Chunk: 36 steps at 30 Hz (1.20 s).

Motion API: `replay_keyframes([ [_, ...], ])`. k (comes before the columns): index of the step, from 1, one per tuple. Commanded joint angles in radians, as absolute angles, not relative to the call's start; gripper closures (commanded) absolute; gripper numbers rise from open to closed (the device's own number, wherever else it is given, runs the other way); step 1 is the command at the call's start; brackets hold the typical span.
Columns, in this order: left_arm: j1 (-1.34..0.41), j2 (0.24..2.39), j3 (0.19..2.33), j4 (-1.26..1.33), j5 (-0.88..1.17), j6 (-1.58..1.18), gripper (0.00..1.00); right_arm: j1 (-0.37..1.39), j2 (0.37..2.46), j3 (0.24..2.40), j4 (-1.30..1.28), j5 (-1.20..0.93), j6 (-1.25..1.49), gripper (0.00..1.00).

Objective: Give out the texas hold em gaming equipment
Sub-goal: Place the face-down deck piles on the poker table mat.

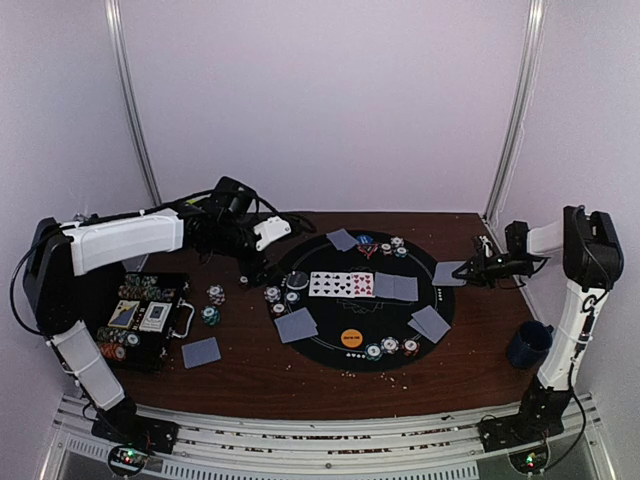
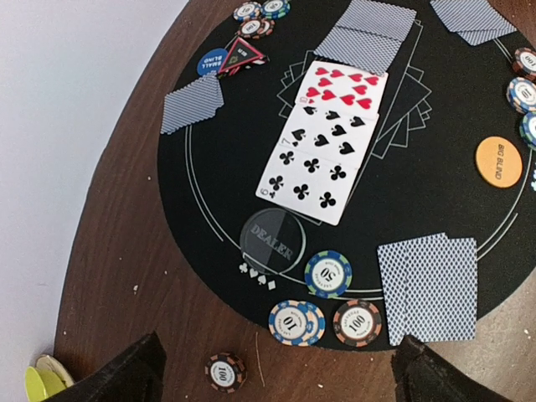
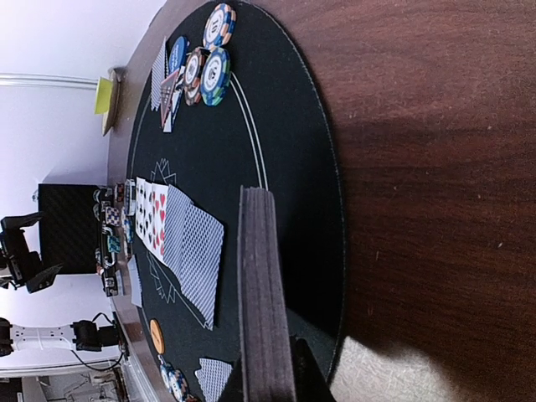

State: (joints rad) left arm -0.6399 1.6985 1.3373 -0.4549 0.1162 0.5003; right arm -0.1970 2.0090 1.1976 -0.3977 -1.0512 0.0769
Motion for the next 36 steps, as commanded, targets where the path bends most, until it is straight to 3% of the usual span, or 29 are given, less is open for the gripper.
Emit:
replay_keyframes([
  [1,-0.591,1.640,1.274,-0.381,0.189,0.534,0.02,-0.195,2.015,1.229,-0.414,-1.082,0.072,1.00],
  [15,-0.586,1.645,1.223,-0.371,0.226,0.537,0.02,-0.167,2.123,1.363,-0.257,-1.079,0.222,1.00],
  [18,-0.587,1.646,1.222,-0.371,0.232,0.537,0.02,-0.168,2.152,1.348,-0.246,-1.060,0.225,0.92],
  [22,-0.600,1.647,1.220,-0.366,0.233,0.535,0.02,-0.169,2.187,1.369,-0.293,-1.011,0.207,0.92],
  [25,-0.607,1.647,1.214,-0.359,0.228,0.536,0.02,-0.169,2.191,1.381,-0.322,-0.960,0.198,0.81],
  [27,-0.610,1.647,1.212,-0.358,0.226,0.534,0.02,-0.170,2.190,1.389,-0.352,-0.934,0.183,0.64],
  [30,-0.611,1.647,1.210,-0.355,0.229,0.532,0.02,-0.173,2.175,1.395,-0.383,-0.856,0.171,0.49],
  [36,-0.612,1.647,1.209,-0.351,0.228,0.530,0.02,-0.183,2.157,1.416,-0.465,-0.763,0.129,0.41],
])
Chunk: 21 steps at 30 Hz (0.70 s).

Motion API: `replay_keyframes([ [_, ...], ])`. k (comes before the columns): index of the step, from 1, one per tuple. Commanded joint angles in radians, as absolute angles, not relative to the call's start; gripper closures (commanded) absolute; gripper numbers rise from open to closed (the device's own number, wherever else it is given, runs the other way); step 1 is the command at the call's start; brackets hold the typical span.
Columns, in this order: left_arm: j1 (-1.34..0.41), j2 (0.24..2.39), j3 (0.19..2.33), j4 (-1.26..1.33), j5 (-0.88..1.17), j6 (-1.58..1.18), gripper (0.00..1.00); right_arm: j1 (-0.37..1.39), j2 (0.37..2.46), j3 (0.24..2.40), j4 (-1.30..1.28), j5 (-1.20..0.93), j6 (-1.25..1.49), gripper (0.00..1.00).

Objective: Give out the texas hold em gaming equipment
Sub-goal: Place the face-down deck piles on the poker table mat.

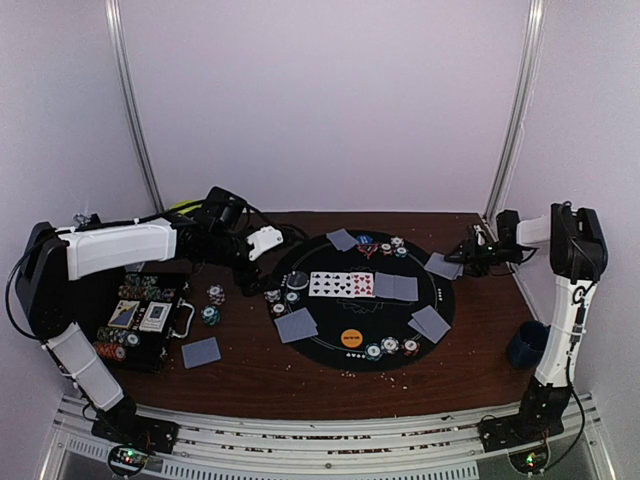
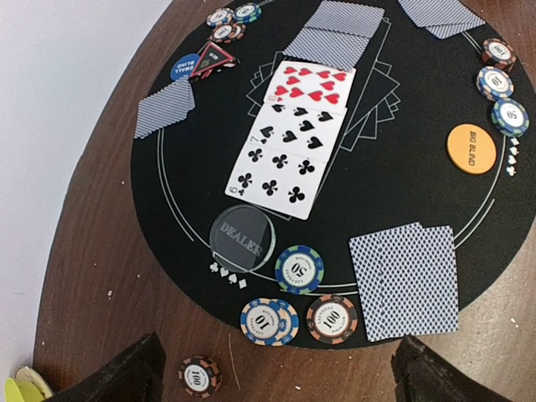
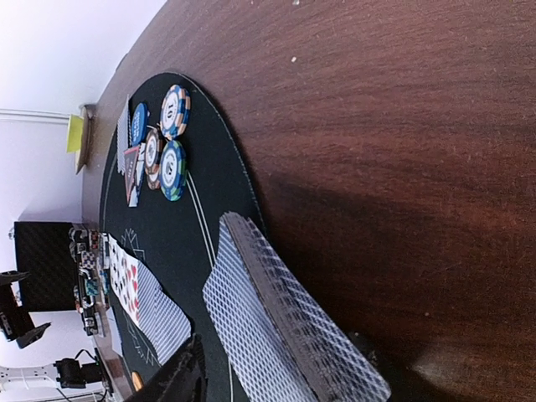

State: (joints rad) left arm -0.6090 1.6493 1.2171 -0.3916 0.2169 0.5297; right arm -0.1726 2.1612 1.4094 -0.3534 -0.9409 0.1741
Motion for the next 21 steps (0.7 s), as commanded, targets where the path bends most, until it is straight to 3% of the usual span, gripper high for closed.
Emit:
replay_keyframes([
  [1,-0.613,1.647,1.209,-0.350,0.228,0.530,0.02,-0.183,2.154,1.419,-0.476,-0.747,0.117,0.41],
  [12,-0.617,1.646,1.204,-0.339,0.223,0.526,0.02,-0.171,2.157,1.439,-0.542,-0.659,0.070,0.31],
  [21,-0.621,1.646,1.201,-0.327,0.191,0.522,0.02,-0.164,2.100,1.456,-0.582,-0.420,0.032,0.22],
])
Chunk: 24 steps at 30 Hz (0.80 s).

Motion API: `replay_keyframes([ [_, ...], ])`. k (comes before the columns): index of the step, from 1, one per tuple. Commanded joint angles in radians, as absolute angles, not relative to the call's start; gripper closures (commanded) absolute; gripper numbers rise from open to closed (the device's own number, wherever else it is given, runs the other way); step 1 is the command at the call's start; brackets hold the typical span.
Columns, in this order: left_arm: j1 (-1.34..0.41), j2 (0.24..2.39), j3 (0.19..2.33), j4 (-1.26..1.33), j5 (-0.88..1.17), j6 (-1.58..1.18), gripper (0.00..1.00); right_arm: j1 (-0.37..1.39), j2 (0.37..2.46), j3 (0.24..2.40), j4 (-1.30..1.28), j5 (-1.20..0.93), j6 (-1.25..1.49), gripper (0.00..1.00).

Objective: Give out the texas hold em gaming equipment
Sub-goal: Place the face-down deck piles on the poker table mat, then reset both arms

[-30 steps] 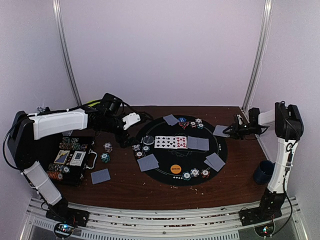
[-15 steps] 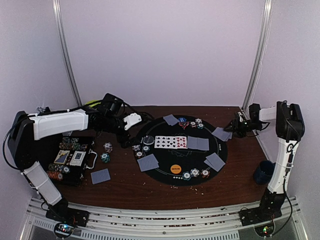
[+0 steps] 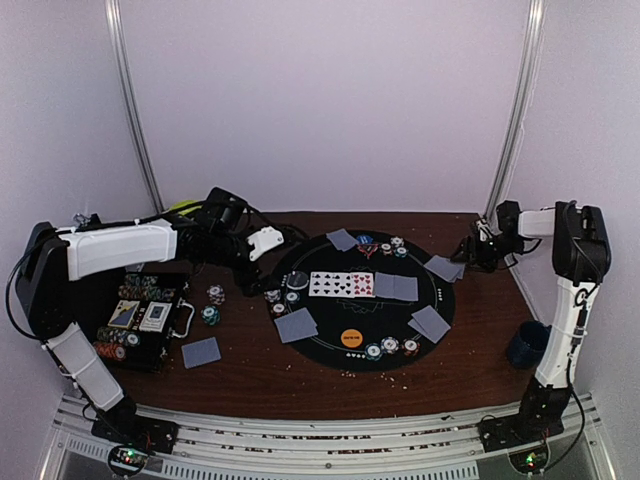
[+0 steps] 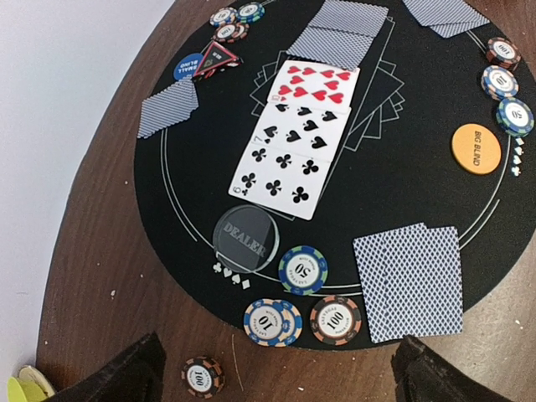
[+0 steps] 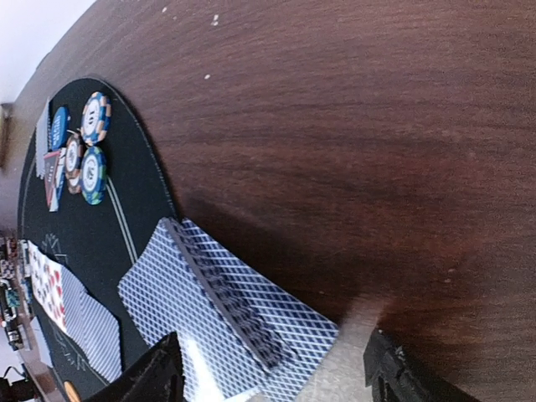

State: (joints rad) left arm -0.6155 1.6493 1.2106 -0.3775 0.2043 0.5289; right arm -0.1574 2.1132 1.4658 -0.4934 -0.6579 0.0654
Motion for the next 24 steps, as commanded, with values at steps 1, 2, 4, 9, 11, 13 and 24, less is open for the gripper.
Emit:
replay_keyframes([
  [1,-0.622,1.646,1.202,-0.326,0.189,0.522,0.02,-0.164,2.097,1.460,-0.587,-0.396,0.023,0.20],
  [2,-0.621,1.644,1.201,-0.323,0.186,0.522,0.02,-0.163,2.094,1.461,-0.591,-0.377,0.016,0.18],
  [4,-0.622,1.643,1.200,-0.315,0.169,0.515,0.02,-0.161,2.078,1.465,-0.592,-0.336,0.009,0.15],
  [9,-0.613,1.623,1.192,-0.280,0.084,0.490,0.02,-0.160,1.981,1.476,-0.586,-0.275,-0.019,0.00],
  [11,-0.591,1.606,1.197,-0.278,0.081,0.477,0.02,-0.159,1.923,1.475,-0.580,-0.255,-0.037,0.00],
  [13,-0.552,1.583,1.206,-0.279,0.097,0.461,0.02,-0.158,1.856,1.460,-0.563,-0.254,-0.073,0.00],
  [24,-0.308,1.253,1.012,-0.166,0.031,0.361,0.02,-0.158,1.219,1.073,-0.332,-0.233,-0.281,0.00],
])
